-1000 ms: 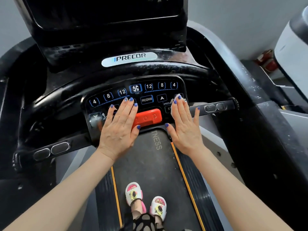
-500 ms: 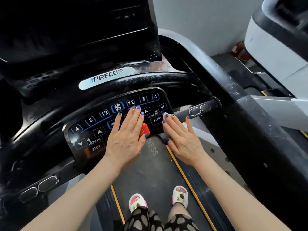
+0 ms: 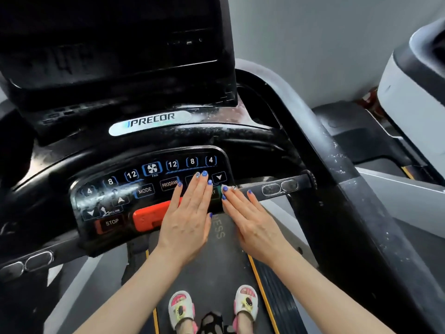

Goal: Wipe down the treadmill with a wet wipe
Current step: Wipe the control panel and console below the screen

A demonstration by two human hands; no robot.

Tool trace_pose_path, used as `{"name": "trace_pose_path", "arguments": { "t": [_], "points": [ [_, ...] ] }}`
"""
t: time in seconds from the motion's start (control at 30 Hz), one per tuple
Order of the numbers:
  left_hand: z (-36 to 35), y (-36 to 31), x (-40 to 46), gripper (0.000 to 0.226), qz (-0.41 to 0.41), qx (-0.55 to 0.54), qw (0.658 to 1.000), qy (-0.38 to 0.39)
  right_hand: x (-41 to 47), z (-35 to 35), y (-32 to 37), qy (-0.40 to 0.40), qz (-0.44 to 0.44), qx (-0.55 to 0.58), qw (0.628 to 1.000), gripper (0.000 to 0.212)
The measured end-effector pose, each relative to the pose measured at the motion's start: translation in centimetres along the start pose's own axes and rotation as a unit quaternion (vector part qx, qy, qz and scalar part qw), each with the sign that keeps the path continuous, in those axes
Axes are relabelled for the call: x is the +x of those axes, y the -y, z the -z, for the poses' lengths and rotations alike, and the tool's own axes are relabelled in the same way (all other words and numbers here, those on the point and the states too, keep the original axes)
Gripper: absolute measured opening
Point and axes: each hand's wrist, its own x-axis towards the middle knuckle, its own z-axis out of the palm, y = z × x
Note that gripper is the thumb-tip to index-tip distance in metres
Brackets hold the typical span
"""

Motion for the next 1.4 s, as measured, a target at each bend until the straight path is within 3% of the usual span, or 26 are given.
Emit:
{"name": "trace_pose_path", "arguments": {
  "t": [0.37, 0.5, 0.67, 0.73, 0.83, 1.0, 1.2, 1.4],
  "points": [
    [0.0, -1.8, 0.0, 0.069, 0.055, 0.028, 0.998, 0.021, 1.8, -0.2, -2.8, -0.148, 0.101, 0.02, 0.984, 0.022],
    [0.0, -2.0, 0.0, 0.07, 0.064, 0.025, 0.998, 0.015, 2.2, 0.3, -3.4, -0.166, 0.113, 0.05, 0.978, 0.011],
    [-0.1, -3.2, -0.1, 0.072, 0.082, -0.006, 0.997, -0.002, 0.7, 1.2, -4.7, -0.189, -0.067, 0.118, 0.973, 0.024],
    [-0.4, -4.1, -0.1, 0.07, 0.069, -0.021, 0.997, -0.011, -0.2, 1.1, -4.6, -0.207, -0.064, 0.111, 0.97, 0.026],
    [-0.9, -5.2, 0.0, 0.067, 0.06, -0.035, 0.998, -0.012, -0.4, -0.5, -4.7, -0.182, -0.066, 0.102, 0.976, 0.019],
    [-1.5, -5.1, -0.2, 0.066, 0.055, -0.044, 0.997, -0.015, -0.8, -1.7, -4.2, -0.15, -0.067, 0.062, 0.984, 0.03],
    [-1.9, -5.0, -0.3, 0.069, 0.049, -0.052, 0.997, -0.027, -0.5, -1.3, -2.7, 0.0, -0.099, -0.029, 0.995, 0.072],
    [-1.7, -4.9, -0.3, 0.071, 0.045, -0.053, 0.997, -0.018, -1.1, -0.7, -2.7, 0.078, -0.114, -0.052, 0.989, 0.091]
  ]
}}
